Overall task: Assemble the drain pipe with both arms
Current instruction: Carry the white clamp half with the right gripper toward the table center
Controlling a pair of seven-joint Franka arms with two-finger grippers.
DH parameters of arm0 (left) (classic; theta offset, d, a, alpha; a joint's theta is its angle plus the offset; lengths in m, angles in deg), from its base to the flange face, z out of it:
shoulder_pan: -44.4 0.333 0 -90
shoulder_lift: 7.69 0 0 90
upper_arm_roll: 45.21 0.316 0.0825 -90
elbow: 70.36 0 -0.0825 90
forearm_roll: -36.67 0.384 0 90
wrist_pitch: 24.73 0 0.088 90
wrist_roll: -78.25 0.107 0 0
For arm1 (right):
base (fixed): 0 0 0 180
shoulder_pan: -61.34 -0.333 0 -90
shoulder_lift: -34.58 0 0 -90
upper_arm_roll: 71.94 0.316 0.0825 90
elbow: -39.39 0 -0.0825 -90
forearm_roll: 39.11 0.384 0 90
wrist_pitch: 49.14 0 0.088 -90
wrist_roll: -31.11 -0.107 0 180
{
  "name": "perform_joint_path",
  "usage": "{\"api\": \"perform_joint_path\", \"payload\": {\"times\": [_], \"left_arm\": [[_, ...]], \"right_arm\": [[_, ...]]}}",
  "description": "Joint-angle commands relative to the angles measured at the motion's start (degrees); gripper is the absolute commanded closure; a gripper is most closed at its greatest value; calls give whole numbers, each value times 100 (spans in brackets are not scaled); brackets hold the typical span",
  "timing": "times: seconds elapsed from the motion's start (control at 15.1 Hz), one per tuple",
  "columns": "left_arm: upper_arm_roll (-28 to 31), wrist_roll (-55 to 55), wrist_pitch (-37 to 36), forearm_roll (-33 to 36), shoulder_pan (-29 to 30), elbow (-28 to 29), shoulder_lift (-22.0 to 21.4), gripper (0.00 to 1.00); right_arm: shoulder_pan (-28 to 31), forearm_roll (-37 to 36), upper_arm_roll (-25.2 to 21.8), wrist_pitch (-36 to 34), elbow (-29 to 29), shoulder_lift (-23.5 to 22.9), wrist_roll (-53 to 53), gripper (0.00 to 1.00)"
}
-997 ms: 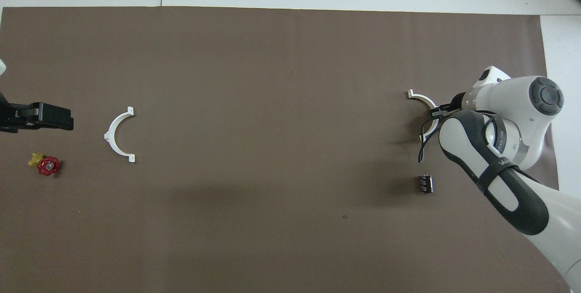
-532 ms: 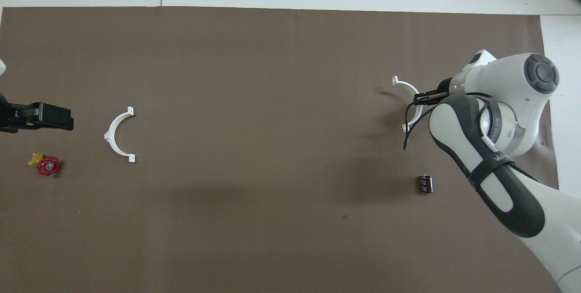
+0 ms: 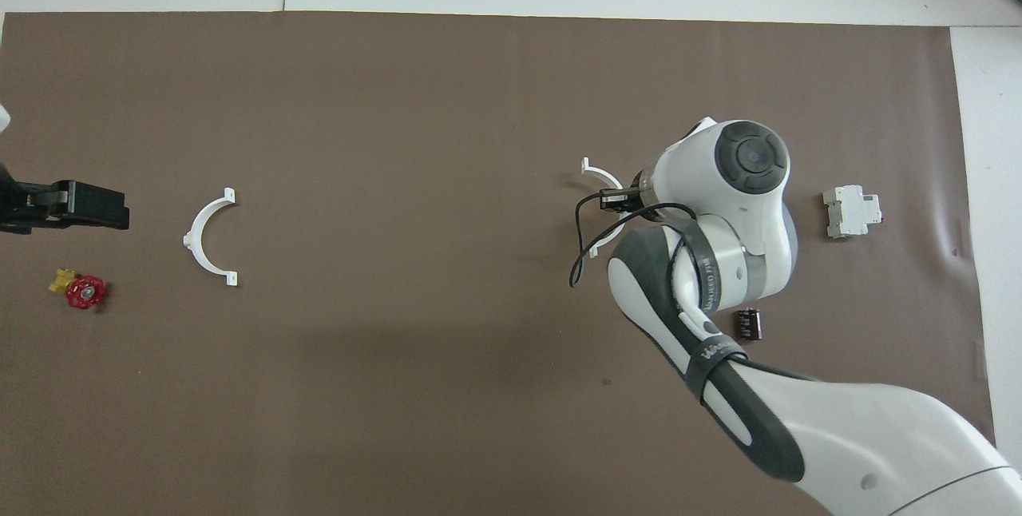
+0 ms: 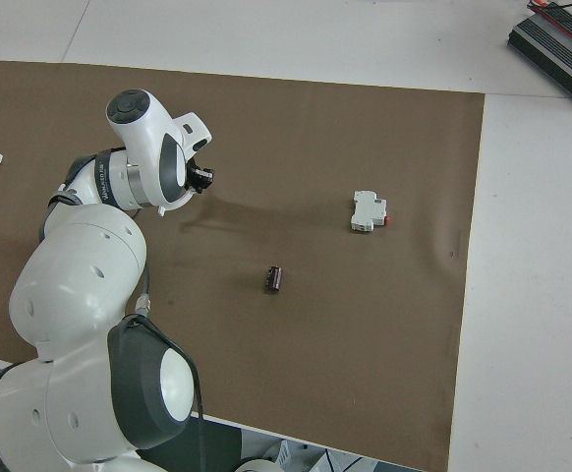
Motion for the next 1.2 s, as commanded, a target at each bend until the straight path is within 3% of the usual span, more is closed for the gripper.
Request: {"api": "perform_joint_path", "payload": {"times": [0.0, 0.33, 1.0, 1.13], "left_arm": [[5, -39, -71, -61, -21, 2, -61, 0], [-4, -30, -142, -61, -30, 2, -61, 0], [40, -13, -80, -61, 31, 37, -69, 0], [49, -12, 216, -8, 31, 369, -209, 0]], "right_arm": [[-426, -165, -22, 267, 269, -311, -835, 100], [-928, -375, -31, 523, 305, -487, -1435, 100], [-1070, -736, -22, 602, 279, -575, -1928, 100], [-1070, -754, -22, 594, 279, -575, -1928, 100]]}}
